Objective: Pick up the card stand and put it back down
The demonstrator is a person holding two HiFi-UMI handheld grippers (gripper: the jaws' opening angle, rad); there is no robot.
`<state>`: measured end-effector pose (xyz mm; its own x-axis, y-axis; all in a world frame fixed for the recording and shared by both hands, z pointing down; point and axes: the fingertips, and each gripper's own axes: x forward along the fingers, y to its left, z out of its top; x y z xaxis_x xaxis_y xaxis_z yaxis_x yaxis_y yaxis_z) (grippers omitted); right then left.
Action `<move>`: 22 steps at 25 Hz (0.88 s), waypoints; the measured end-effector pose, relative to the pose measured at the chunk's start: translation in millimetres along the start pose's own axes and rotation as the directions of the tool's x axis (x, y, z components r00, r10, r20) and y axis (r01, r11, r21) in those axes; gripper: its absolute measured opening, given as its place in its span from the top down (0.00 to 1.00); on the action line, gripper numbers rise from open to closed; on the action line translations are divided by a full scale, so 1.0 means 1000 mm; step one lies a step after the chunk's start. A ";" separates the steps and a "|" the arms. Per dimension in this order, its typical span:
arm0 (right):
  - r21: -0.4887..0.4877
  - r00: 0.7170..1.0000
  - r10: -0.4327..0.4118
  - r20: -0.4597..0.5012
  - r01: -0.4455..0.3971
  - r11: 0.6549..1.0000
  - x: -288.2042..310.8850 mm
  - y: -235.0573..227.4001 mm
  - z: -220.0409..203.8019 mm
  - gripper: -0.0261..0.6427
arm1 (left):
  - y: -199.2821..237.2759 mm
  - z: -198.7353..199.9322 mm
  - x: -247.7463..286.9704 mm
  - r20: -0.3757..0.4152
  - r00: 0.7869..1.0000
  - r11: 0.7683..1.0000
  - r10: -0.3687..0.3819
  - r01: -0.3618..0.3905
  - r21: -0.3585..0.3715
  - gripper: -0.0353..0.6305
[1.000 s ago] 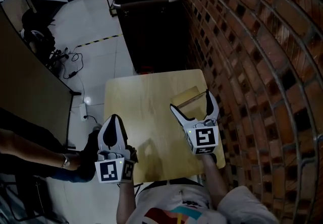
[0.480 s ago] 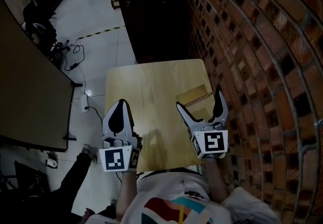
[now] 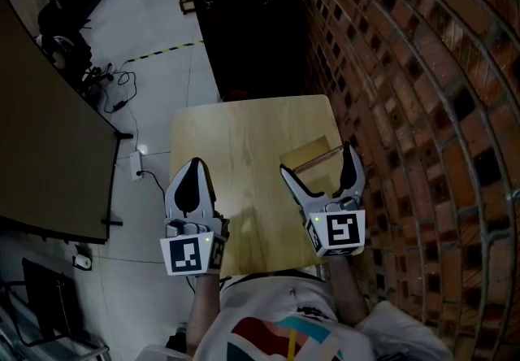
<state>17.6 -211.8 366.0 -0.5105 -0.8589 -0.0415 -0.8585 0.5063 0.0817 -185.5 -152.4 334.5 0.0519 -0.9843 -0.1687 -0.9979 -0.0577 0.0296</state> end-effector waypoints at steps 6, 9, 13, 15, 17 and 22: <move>-0.005 1.000 -0.003 0.005 0.003 1.000 -0.001 0.003 0.003 0.13 | 0.006 0.002 -0.002 0.007 1.000 1.000 0.012 -0.012 -0.015 0.94; -0.004 1.000 -0.010 0.007 0.010 1.000 -0.002 0.001 0.003 0.13 | 0.006 0.002 -0.002 0.007 1.000 1.000 0.019 -0.018 -0.020 0.94; -0.006 1.000 -0.022 0.004 0.022 1.000 -0.004 -0.002 0.003 0.13 | 0.003 0.000 -0.002 0.001 1.000 1.000 0.006 -0.006 -0.022 0.94; -0.006 1.000 -0.025 0.003 0.025 1.000 -0.005 -0.002 0.004 0.13 | 0.003 0.000 -0.003 -0.001 1.000 1.000 -0.001 0.001 -0.019 0.94; -0.008 1.000 -0.025 0.004 0.025 1.000 -0.006 -0.002 0.004 0.13 | 0.003 0.000 -0.004 -0.003 1.000 1.000 -0.003 0.003 -0.018 0.94; 0.006 1.000 -0.025 -0.006 0.025 1.000 -0.004 -0.001 0.000 0.13 | 0.007 -0.001 -0.005 -0.006 1.000 1.000 0.017 -0.017 -0.020 0.94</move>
<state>20.6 -208.9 366.1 -0.4884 -0.8718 -0.0374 -0.8714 0.4849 0.0742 -193.1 -147.5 336.4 0.0350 -0.9861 -0.1626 -0.9977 -0.0440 0.0521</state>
